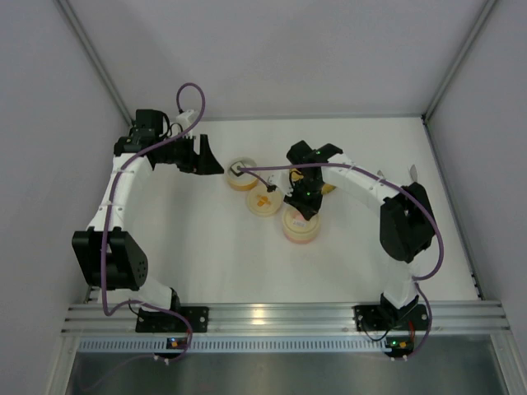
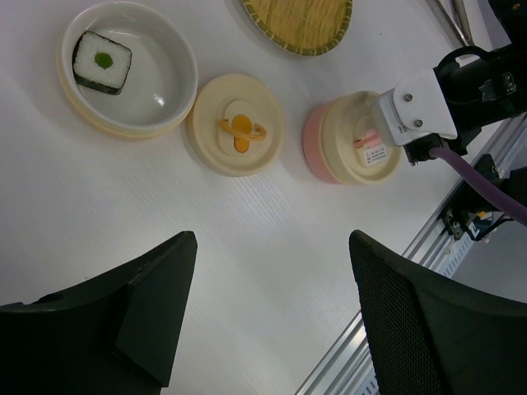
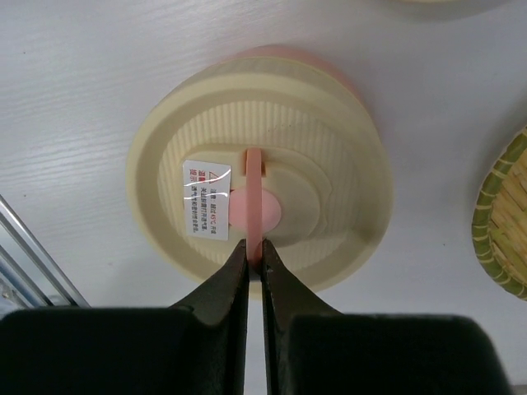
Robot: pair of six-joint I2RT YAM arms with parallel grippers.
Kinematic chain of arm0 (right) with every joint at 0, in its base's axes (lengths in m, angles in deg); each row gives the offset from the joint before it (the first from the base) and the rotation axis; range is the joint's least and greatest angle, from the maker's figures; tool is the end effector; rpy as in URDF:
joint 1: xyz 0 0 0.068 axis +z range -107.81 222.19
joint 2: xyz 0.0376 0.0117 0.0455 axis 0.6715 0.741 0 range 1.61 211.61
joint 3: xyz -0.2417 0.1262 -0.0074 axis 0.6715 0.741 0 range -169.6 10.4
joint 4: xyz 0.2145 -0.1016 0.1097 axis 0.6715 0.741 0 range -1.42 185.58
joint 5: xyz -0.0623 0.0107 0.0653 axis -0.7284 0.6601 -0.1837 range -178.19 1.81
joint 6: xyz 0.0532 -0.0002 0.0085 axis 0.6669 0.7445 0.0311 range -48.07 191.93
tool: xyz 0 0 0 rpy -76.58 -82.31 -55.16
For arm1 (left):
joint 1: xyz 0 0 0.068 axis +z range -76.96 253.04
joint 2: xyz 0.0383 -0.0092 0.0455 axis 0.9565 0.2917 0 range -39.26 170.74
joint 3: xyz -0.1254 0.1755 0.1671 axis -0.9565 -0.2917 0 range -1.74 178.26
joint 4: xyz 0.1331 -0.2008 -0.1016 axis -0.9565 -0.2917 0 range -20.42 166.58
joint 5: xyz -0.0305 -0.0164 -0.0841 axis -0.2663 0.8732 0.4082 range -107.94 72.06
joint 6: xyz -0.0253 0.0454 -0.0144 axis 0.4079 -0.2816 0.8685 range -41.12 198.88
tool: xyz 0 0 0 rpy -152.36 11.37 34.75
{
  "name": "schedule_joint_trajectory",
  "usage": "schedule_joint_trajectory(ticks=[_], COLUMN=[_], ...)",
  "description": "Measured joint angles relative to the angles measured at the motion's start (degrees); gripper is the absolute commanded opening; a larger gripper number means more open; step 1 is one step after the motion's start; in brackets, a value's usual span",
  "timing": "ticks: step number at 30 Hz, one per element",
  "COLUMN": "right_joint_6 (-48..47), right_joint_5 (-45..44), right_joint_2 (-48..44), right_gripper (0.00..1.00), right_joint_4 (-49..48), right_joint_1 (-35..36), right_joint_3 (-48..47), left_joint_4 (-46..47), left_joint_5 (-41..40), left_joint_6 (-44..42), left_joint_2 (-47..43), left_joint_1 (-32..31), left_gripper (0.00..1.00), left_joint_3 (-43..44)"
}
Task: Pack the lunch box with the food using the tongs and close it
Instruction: Close the box lid on the packing box.
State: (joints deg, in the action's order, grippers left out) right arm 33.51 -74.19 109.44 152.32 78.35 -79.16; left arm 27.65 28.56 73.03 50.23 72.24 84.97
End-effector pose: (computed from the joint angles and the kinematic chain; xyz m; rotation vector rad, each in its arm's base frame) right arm 0.2915 0.2238 0.2375 -1.8238 2.3526 0.3614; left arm 0.3259 -0.0304 0.3483 0.4725 2.2605 -0.9455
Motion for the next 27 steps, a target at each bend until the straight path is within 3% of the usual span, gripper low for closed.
schedule_joint_trajectory(ticks=[6, 9, 12, 16, 27], right_joint_6=[2.0, 2.7, 3.3, 3.9, 4.5], right_joint_5=[2.0, 2.6, 3.2, 3.7, 4.3], right_joint_2=[-0.2, -0.2, -0.2, -1.0, -2.4], right_gripper=[0.02, 0.19, 0.25, 0.46, 0.52], right_joint_4=[0.7, 0.6, 0.6, 0.6, 0.7], right_joint_1=[0.0, 0.0, 0.0, 0.0, 0.1], right_joint_3=[0.3, 0.9, 2.1, 3.0, 3.0], left_joint_4=[0.0, 0.0, 0.0, 0.0, 0.0], left_joint_5=[0.0, 0.0, 0.0, 0.0, 0.0], left_joint_6=[0.0, 0.0, 0.0, 0.0, 0.0], left_joint_2=[0.0, 0.0, 0.0, 0.0, 0.0], left_joint_1=[0.0, 0.0, 0.0, 0.0, 0.0], left_gripper=[0.80, 0.80, 0.80, 0.80, 0.80], left_joint_3=[-0.1, -0.1, -0.1, -0.1, -0.1])
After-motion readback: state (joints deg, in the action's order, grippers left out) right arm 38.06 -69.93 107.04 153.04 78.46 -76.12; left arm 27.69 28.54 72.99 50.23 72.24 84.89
